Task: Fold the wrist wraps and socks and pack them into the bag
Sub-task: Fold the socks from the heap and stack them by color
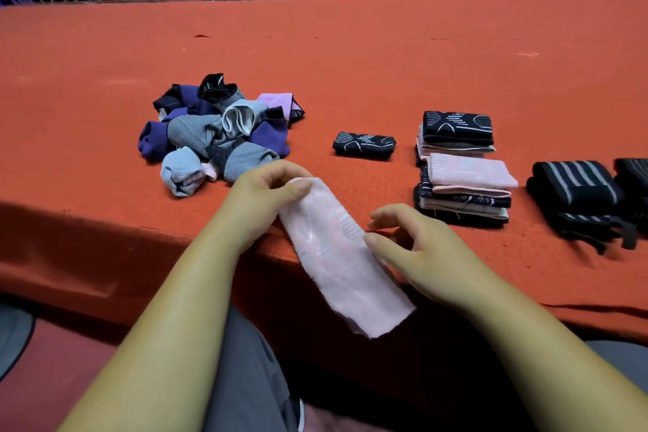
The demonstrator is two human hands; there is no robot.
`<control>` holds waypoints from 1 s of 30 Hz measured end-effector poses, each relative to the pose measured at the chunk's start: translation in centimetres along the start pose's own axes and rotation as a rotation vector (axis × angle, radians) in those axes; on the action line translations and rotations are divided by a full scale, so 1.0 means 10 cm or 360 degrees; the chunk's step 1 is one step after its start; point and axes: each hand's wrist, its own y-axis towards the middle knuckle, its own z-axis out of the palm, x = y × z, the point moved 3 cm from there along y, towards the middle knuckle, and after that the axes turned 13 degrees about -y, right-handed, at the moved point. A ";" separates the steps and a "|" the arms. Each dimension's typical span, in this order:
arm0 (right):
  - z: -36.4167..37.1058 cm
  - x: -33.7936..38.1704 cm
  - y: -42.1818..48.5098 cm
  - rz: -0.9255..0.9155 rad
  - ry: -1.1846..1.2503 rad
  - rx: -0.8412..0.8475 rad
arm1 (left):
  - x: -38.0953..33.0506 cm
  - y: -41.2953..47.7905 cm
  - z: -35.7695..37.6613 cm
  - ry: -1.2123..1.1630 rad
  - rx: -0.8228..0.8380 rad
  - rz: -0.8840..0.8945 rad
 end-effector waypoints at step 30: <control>-0.13 -0.14 0.07 0.0189 0.0892 -0.0139 | -0.01 -0.04 0.65 -0.0873 0.0174 -0.0432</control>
